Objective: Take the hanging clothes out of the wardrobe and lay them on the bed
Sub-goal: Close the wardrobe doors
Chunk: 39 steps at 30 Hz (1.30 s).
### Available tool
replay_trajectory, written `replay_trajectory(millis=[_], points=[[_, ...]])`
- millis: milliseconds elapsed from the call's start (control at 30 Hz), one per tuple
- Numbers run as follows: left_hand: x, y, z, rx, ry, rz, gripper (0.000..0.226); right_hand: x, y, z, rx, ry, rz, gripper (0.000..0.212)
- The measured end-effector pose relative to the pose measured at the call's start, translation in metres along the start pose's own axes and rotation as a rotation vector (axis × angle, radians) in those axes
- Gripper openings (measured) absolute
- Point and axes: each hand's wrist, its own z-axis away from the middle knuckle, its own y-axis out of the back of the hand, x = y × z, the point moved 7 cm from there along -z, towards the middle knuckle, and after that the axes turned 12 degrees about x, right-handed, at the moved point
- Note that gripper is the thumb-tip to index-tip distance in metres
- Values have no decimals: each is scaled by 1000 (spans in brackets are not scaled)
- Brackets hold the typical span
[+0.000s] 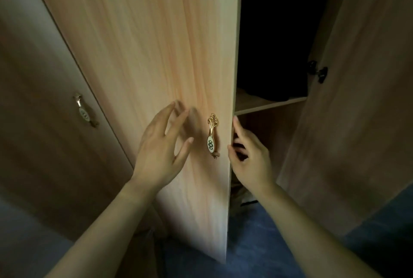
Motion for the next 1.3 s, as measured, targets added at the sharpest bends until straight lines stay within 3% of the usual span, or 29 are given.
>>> replay_trajectory(millis=[367, 600, 1033, 1300], points=[[-20, -119, -100, 249, -30, -235, 56, 120, -38, -111, -59, 61, -91, 60], [-40, -152, -126, 331, -1, -366, 54, 164, -73, -144, -124, 35, -182, 59], [-69, -167, -150, 282, -85, -539, 62, 200, -116, -183, -157, 8, -149, 65], [-61, -163, -147, 184, -7, -397, 68, 185, -97, -174, -164, -26, 147, 58]])
